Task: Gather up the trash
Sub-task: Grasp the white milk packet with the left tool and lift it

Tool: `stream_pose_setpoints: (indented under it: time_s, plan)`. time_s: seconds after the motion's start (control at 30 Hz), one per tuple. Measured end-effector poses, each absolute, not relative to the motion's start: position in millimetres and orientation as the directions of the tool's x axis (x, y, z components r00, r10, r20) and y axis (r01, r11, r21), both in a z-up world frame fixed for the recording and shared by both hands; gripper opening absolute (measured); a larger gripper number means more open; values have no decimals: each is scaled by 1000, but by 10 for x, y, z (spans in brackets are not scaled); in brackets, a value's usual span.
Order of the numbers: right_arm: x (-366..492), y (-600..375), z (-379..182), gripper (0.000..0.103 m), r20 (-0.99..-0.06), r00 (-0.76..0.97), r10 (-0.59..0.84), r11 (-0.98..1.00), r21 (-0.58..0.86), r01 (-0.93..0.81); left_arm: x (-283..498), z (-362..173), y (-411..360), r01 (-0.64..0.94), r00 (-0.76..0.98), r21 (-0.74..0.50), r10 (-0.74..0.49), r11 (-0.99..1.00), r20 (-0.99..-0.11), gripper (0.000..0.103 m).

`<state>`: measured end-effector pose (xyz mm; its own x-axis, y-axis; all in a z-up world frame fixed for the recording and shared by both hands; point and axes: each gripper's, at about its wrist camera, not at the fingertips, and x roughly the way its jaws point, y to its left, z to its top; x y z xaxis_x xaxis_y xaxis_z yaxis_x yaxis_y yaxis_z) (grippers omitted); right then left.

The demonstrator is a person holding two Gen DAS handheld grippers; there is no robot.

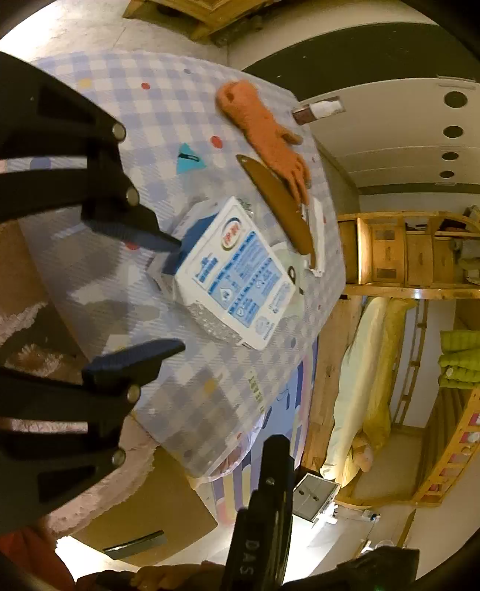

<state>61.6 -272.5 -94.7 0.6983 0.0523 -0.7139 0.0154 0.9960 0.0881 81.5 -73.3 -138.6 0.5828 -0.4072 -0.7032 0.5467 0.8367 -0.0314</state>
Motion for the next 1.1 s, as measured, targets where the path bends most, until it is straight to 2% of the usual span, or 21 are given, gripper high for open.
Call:
stream_pose_setpoints:
  time_s: [0.1,0.17,0.5,0.67,0.87,0.93,1.1]
  plan:
    - [632,-2784,-969,44,-717,695,52,995,96,25,832,-1363,-669,520,615,-29,-397,854,-681,80]
    - [643,-2791,-981,44,-718,694,55,995,100,25,898,-1367,-613,496,626,-27,-379,868,-681,96]
    - [709,-2800,-1023,44,-727,684,69,994,112,19,1253,-1414,-625,523,617,-14,-390,852,-683,96]
    - [728,-2814,-1036,44,-731,680,61,993,110,29,1274,-1408,-674,609,545,-86,-495,788,-676,96]
    - [730,-2848,-1064,44,-733,677,55,992,115,44,1062,-1429,-796,697,467,-113,-567,709,-679,95]
    - [719,-2853,-1068,44,-734,677,56,992,117,45,1018,-1431,-836,702,466,-101,-562,705,-683,95]
    - [710,-2869,-1068,44,-732,678,58,992,121,46,1046,-1462,-947,648,547,6,-459,762,-700,96]
